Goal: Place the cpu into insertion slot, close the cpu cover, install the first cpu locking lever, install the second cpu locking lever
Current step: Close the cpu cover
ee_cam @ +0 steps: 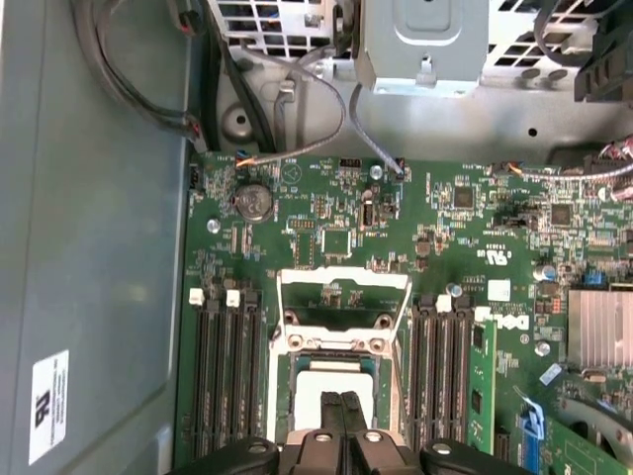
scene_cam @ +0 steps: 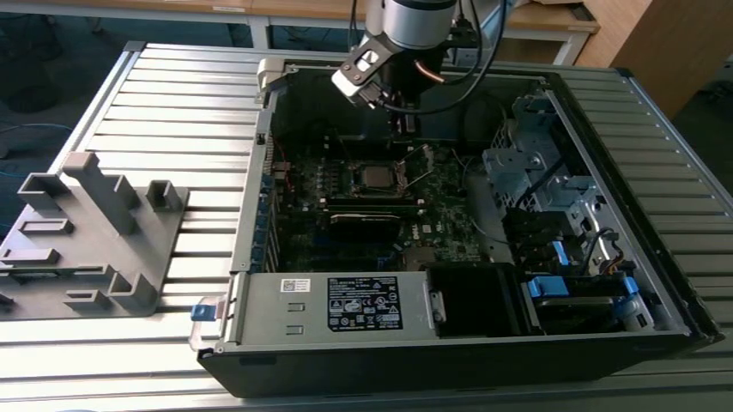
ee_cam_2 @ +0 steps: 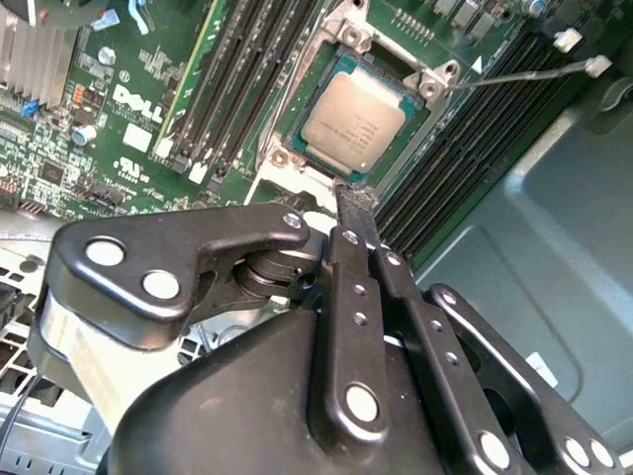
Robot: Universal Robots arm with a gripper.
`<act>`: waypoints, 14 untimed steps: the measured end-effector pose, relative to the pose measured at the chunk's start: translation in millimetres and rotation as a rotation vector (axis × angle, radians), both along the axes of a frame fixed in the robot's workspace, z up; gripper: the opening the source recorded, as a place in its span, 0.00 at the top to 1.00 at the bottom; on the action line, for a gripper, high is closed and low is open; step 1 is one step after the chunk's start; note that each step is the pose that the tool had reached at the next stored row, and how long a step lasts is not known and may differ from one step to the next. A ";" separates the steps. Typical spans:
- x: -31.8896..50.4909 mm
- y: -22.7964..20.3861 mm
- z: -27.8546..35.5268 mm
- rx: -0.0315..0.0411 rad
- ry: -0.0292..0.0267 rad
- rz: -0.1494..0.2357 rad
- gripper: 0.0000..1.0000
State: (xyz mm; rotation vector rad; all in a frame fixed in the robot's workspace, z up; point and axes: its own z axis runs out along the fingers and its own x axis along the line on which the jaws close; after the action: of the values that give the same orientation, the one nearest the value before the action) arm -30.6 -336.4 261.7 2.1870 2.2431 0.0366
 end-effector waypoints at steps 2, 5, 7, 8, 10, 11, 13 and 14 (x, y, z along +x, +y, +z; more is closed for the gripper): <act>2.6 0.0 0.0 0.0000 0.0000 0.000 0.89; 6.3 0.0 0.0 0.0000 0.0000 0.000 0.89; 6.4 0.0 0.0 0.0000 0.0000 0.000 0.89; 6.4 0.0 0.0 0.0000 0.0000 0.000 0.89; 6.6 0.0 0.0 0.0000 0.0000 0.000 0.89; 6.8 0.0 0.0 0.0000 0.0000 0.000 0.89; 7.7 0.0 0.0 0.0000 0.0000 0.000 0.89; 8.4 0.0 0.0 0.0001 0.0000 0.000 0.89</act>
State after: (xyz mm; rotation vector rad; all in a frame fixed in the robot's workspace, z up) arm -22.1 -336.4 261.7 2.1870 2.2431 0.0367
